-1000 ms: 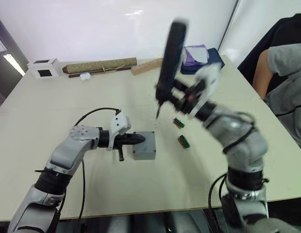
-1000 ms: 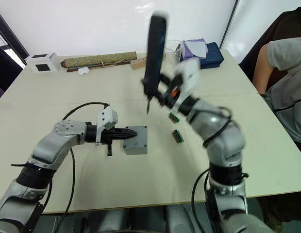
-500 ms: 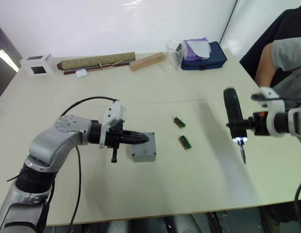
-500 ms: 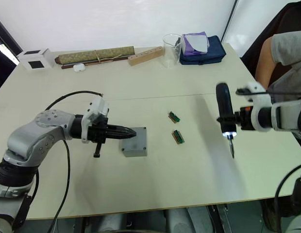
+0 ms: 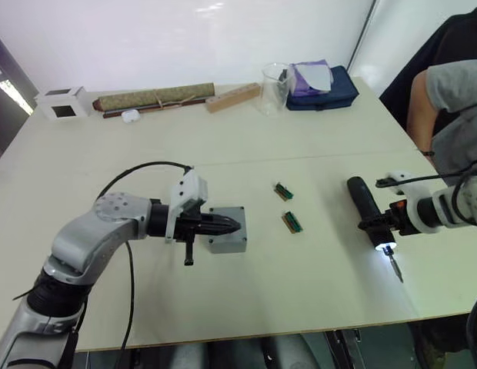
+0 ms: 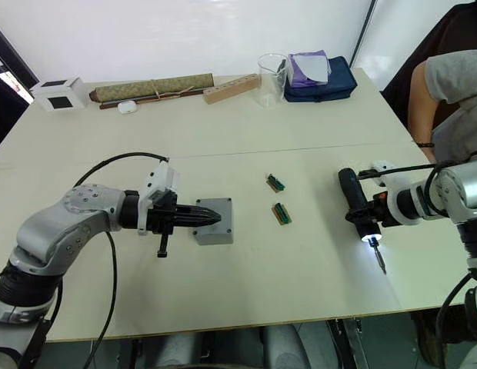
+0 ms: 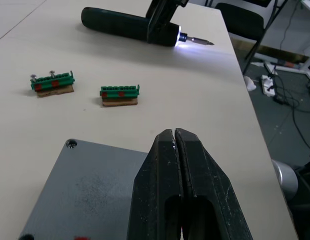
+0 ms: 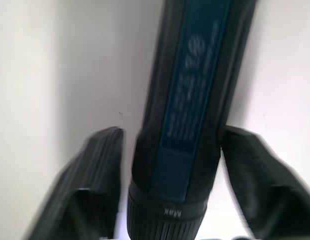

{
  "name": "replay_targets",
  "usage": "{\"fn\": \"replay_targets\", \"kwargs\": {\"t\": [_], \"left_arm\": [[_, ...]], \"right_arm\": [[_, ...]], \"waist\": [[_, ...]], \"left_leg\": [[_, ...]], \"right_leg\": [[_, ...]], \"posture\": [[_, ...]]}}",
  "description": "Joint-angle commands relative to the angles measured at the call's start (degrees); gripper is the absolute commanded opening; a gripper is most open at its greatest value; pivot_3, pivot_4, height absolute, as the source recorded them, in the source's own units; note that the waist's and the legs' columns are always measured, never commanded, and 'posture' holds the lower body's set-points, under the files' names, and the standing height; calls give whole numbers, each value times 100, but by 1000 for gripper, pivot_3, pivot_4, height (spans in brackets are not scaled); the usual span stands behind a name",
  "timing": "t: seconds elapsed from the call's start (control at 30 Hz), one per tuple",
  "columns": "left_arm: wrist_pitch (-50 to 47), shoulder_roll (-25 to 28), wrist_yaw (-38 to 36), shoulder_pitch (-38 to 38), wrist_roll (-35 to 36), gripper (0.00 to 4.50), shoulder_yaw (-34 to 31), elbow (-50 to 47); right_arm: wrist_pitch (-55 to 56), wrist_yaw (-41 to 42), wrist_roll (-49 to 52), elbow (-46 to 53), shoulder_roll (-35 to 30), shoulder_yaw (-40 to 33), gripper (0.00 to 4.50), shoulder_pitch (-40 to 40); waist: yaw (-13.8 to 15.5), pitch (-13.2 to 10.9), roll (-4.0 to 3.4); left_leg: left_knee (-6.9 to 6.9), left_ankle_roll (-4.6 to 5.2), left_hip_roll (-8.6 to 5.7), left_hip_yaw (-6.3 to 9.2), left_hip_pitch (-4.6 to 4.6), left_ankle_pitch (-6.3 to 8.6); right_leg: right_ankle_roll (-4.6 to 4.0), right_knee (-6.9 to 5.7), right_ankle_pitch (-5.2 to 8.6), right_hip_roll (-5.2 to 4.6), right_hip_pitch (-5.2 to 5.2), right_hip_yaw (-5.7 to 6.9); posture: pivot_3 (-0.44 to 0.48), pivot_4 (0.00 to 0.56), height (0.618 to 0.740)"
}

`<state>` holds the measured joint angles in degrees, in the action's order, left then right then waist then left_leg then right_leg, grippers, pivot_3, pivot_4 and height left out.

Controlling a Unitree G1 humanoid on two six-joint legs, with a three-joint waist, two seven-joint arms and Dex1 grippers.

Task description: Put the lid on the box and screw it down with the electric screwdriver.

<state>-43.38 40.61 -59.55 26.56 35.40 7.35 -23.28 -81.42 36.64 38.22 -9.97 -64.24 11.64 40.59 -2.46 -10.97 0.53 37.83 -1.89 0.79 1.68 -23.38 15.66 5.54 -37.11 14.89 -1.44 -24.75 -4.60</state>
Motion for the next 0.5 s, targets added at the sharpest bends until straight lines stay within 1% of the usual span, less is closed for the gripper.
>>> {"fn": "replay_targets", "kwargs": {"t": [0.03, 0.2, 0.27, 0.33, 0.43, 0.47, 0.5], "left_arm": [[142, 21, 5, 23, -80, 0, -63, 88], [259, -22, -92, 146, -162, 0, -23, 350], [308, -33, -116, 237, -185, 0, -42, 531], [333, -7, -134, 297, -171, 0, -138, 722], [451, 131, -170, 393, -224, 0, -358, 1039], [593, 225, -175, 422, -412, 0, -320, 1164], [711, 276, -130, 457, -577, 0, -320, 1325]], "right_arm": [[232, 213, -382, 217, -166, 72, 4430, 84], [537, 380, -723, 324, -183, -41, 4430, 64], [769, 396, -918, 353, -188, -69, 4430, 167], [853, 396, -968, 471, -116, -279, 4430, 440], [1624, 599, -1222, 922, -292, -427, 4430, 721], [1946, 654, -1246, 998, -216, -560, 4430, 751], [2039, 675, -1059, 1142, 3, -838, 4430, 743]], "waist": [[8, 0, 0], [4, 0, 1], [4, 0, 1], [2, 0, 0], [-27, -2, -3], [-20, -2, -2], [-17, -2, -1]], "left_leg": [[4, 0, 0, 1, 0, 0], [7, 0, -3, 1, -1, 0], [8, 0, -3, 1, -1, 0], [8, 0, -3, 2, -1, 0], [8, 0, -2, -3, -1, 0], [8, 0, 1, -2, 0, 0], [6, 0, 3, 3, 0, 0]], "right_leg": [[0, 0, 0, -1, 3, 1], [1, 0, -1, -4, 5, 0], [2, -1, -1, -3, 5, 0], [2, -2, -1, -3, 5, 1], [3, -5, -2, -3, -1, 0], [3, -8, -2, -1, -2, 1], [2, -10, -1, 2, -2, 5]], "posture": [[0, 150, 740], [0, 150, 740], [0, 150, 740], [0, 150, 740], [0, 150, 740], [0, 150, 740], [0, 150, 740]]}}
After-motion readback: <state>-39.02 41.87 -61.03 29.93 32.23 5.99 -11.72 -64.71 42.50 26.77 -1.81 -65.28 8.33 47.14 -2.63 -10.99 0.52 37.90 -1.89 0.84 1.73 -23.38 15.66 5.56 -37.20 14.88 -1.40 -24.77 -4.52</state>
